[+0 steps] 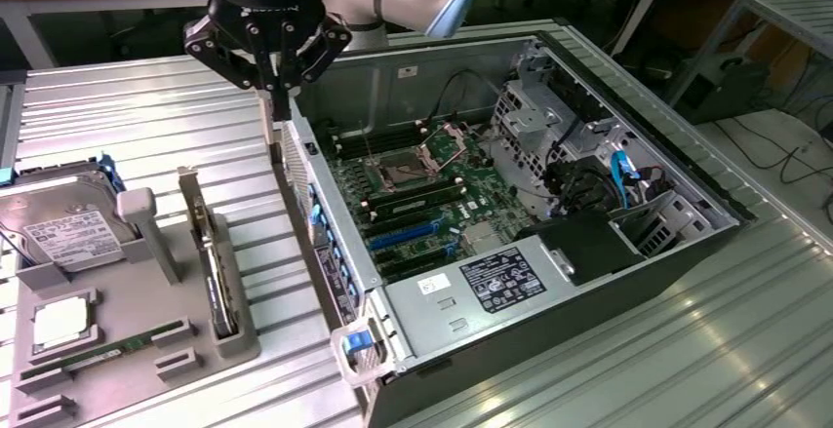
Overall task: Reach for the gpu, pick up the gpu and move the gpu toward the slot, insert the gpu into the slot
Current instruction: 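Reach for the gpu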
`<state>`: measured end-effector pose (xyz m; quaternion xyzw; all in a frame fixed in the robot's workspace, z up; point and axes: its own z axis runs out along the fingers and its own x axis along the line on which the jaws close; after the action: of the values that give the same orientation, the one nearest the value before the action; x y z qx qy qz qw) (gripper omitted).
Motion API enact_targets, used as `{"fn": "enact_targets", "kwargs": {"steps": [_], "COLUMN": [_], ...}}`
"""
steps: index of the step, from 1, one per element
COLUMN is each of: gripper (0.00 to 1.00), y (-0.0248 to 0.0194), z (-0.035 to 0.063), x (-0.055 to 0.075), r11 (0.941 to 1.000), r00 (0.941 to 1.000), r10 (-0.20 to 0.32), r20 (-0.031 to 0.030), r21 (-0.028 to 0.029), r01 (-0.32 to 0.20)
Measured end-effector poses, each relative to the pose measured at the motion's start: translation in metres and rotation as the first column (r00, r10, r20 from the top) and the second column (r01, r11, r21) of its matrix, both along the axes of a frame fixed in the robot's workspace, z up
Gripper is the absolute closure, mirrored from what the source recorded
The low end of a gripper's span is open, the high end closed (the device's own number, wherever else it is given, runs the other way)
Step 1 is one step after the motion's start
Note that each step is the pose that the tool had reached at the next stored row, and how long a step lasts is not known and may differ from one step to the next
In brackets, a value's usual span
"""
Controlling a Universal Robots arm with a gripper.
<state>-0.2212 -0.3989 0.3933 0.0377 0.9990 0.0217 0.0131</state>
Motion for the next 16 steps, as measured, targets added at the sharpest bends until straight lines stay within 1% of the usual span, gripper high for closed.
{"fn": "enact_targets", "kwargs": {"steps": [16], "gripper": [0.89], "y": [0.0000], "z": [0.0001], "x": [-0.035], "r11": [1.0000], "r00": [1.0000], "r10": [0.000], "r20": [-0.0001], "r21": [-0.0001], "r01": [0.000]}}
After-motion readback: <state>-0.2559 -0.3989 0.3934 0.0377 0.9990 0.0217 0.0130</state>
